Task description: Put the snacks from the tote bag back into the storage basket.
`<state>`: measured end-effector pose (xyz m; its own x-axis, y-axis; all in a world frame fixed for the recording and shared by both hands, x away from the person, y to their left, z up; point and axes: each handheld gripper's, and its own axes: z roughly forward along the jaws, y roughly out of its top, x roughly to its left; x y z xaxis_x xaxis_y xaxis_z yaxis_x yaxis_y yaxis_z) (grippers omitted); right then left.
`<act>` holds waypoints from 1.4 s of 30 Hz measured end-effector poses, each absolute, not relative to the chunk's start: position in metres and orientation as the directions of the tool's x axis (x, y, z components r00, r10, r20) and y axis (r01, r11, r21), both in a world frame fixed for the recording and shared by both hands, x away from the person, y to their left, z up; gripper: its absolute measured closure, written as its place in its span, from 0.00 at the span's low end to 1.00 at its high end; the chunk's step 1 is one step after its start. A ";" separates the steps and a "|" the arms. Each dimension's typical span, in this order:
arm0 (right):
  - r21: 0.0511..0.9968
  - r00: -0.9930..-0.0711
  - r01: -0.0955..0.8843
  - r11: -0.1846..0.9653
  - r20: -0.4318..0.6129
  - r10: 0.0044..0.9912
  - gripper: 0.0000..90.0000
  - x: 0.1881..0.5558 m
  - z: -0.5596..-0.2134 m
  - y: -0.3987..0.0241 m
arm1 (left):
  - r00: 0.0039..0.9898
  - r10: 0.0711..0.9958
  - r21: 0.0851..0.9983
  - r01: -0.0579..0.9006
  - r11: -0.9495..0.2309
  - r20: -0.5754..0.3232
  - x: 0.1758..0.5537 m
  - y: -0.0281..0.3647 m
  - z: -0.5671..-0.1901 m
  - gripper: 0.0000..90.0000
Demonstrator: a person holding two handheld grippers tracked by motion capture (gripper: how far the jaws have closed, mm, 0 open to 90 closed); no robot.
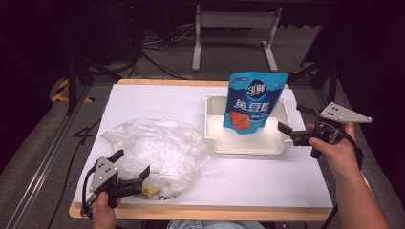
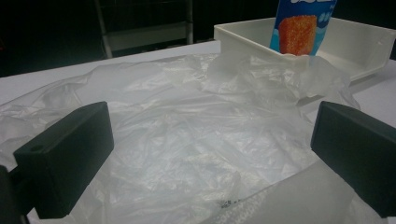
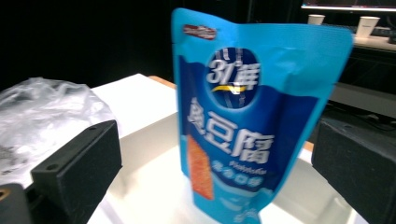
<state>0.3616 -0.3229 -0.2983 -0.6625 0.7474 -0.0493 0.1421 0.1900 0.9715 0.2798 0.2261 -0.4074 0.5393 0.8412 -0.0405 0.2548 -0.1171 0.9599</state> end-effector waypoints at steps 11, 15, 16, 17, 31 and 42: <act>0.971 -0.670 0.137 0.196 -0.055 0.740 0.01 0.328 -0.324 -0.313 | 0.540 0.841 0.962 0.246 -0.115 -0.038 0.280 0.228 -0.407 0.00; 0.966 -0.660 0.146 0.214 -0.066 0.749 0.01 0.320 -0.336 -0.307 | 0.555 0.831 0.963 0.239 -0.126 -0.029 0.279 0.227 -0.407 0.00; 0.965 -0.649 0.147 0.219 -0.073 0.757 0.01 0.319 -0.339 -0.306 | 0.556 0.831 0.964 0.235 -0.128 -0.025 0.279 0.227 -0.407 0.00; 0.965 -0.650 0.147 0.215 -0.070 0.757 0.01 0.317 -0.342 -0.305 | 0.556 0.831 0.964 0.233 -0.129 -0.024 0.280 0.227 -0.407 0.00; 0.967 -0.657 0.124 0.223 -0.089 0.749 0.01 0.307 -0.382 -0.294 | 0.548 0.836 0.965 0.231 -0.122 -0.026 0.282 0.230 -0.408 0.00; 0.966 -0.690 0.123 0.229 -0.083 0.719 0.01 0.312 -0.412 -0.295 | 0.561 0.827 0.966 0.227 -0.127 -0.023 0.284 0.230 -0.410 0.00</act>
